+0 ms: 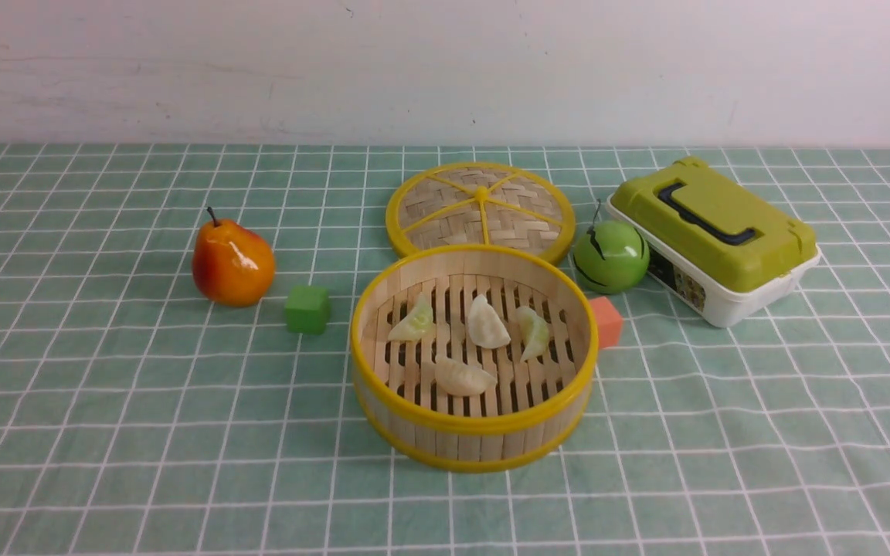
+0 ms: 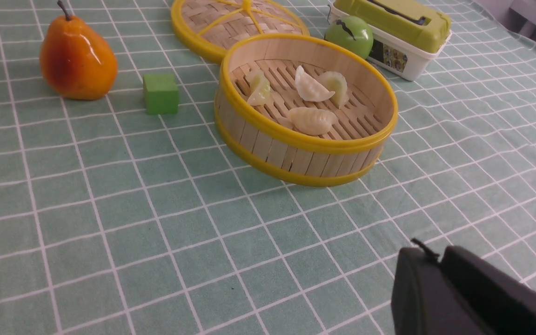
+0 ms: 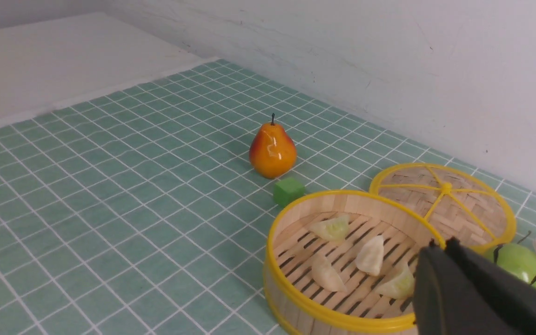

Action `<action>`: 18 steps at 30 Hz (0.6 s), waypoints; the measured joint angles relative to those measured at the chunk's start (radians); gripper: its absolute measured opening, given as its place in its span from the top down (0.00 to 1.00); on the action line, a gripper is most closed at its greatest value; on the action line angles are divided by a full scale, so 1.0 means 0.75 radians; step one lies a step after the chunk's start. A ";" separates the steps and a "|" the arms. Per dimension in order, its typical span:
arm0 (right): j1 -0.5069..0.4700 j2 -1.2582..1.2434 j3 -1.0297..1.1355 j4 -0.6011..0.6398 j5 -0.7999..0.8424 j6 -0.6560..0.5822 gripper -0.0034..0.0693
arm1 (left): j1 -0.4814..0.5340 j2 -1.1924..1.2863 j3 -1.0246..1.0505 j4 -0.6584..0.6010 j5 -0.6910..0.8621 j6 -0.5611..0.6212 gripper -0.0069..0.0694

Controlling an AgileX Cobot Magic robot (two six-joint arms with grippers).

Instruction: Put the dumplings into the steamer on the table with the blue tablecloth.

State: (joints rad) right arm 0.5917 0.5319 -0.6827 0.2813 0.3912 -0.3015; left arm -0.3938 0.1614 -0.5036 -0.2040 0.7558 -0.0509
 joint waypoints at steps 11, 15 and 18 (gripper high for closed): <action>-0.552 -0.426 0.699 -0.144 -0.438 0.330 0.98 | 0.000 0.000 0.000 0.000 0.000 0.000 0.82; -0.750 -0.566 0.821 -0.292 -0.308 0.508 0.98 | 0.000 0.000 0.000 0.000 0.000 0.000 0.81; -0.819 -0.665 0.898 -0.356 -0.199 0.572 0.98 | 0.000 0.000 0.000 0.000 0.001 0.000 0.81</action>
State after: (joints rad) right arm -0.0224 0.0330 -0.0091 0.0144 0.2423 0.1277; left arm -0.3938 0.1614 -0.5036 -0.2040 0.7567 -0.0509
